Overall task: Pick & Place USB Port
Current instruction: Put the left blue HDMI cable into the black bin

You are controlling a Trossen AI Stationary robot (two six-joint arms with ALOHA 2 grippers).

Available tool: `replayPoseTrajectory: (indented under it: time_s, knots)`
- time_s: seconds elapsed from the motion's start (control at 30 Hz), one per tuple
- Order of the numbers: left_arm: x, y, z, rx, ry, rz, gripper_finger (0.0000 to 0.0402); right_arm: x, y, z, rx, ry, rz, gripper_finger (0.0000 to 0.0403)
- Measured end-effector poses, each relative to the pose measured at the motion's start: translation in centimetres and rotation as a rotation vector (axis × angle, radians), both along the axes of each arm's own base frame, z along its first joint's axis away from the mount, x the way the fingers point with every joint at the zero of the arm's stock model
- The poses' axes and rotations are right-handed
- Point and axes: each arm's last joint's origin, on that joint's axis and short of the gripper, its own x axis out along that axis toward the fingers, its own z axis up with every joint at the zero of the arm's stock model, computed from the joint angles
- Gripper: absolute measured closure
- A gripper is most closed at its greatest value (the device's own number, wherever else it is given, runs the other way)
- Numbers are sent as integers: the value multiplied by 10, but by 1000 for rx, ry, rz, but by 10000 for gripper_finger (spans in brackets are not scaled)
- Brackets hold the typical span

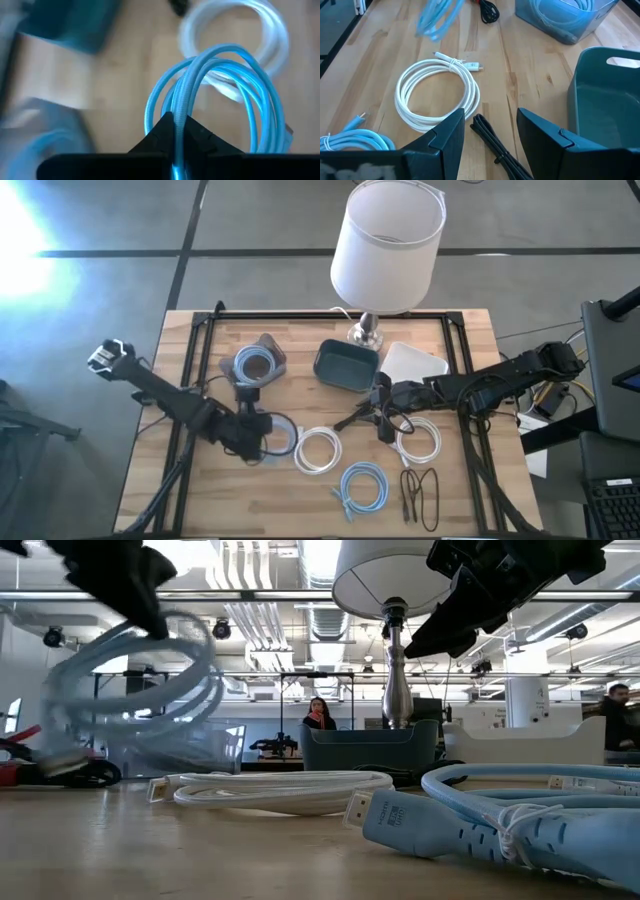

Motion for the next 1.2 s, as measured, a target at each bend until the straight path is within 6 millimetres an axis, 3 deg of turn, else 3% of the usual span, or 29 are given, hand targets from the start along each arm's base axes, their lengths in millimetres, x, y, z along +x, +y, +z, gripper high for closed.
replayPoseTrajectory:
  time_s: [0.2,0.4,0.67,0.87,1.07,1.2]
  knots:
    - [5,25,32,54,-5,130,378,0,0,0,0,0,0,227]
    - [10,60,49,95,19,273,379,0,0,0,0,-1,-1,227]
    - [10,108,57,189,25,472,379,0,0,0,-2,0,1,227]
    - [-1,135,65,236,28,560,376,0,0,0,-2,0,1,227]
    - [-20,156,77,262,-29,700,378,0,0,0,-2,-1,1,227]
    - [-26,165,73,242,-55,786,378,0,0,0,-1,-1,0,227]
